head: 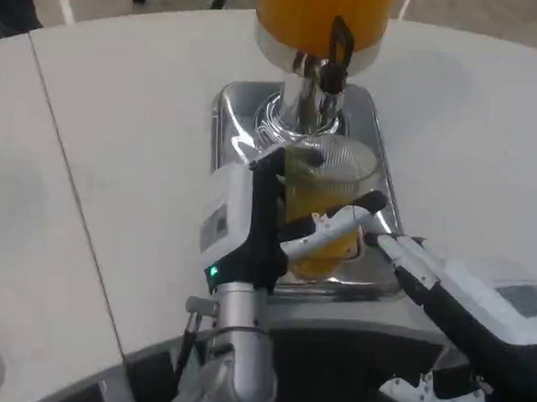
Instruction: Grasp the cup under the faucet to collect the drink, then remove the cup.
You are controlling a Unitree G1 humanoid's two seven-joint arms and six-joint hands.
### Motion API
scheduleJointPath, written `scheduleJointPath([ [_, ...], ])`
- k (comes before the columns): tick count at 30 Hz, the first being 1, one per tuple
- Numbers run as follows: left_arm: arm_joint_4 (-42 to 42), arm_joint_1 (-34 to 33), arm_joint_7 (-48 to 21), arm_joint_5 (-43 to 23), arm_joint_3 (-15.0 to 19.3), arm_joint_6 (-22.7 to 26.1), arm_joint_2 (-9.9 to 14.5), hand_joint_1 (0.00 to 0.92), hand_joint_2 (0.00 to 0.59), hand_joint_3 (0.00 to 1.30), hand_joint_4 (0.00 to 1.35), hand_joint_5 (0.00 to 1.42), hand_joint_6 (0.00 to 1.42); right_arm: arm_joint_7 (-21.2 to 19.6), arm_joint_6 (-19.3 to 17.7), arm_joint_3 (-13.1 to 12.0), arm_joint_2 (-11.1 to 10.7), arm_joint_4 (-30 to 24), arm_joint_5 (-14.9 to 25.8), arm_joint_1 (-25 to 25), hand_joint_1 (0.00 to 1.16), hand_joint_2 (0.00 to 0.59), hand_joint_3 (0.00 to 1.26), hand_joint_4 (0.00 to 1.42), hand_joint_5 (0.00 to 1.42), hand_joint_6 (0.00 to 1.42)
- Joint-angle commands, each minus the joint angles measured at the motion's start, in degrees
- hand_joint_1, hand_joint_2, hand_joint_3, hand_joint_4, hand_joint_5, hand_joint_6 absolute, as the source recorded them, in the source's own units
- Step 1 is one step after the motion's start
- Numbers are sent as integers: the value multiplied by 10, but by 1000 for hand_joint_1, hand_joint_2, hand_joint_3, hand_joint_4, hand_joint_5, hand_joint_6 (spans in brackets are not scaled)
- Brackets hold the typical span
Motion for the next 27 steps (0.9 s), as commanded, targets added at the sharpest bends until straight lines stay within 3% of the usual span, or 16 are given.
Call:
scheduleJointPath([
  [1,-21,13,6,2,9,-18,24,649,50,1090,1115,1389,1424,-6,-5,-1,0,-8,7,8,689,337,0,0,0,118],
  [10,-25,16,13,-5,38,-23,65,657,47,1090,1115,1389,1424,-9,-7,19,10,-18,-14,11,687,346,0,0,0,114],
  [21,-88,56,-14,0,55,-22,115,659,39,1091,1102,1389,1424,-23,-13,6,9,-21,-18,26,686,348,0,0,0,114],
  [27,-128,82,-28,-4,69,-10,128,666,35,1100,1102,1375,1424,-37,-17,7,12,-23,-26,32,686,348,0,0,0,114],
])
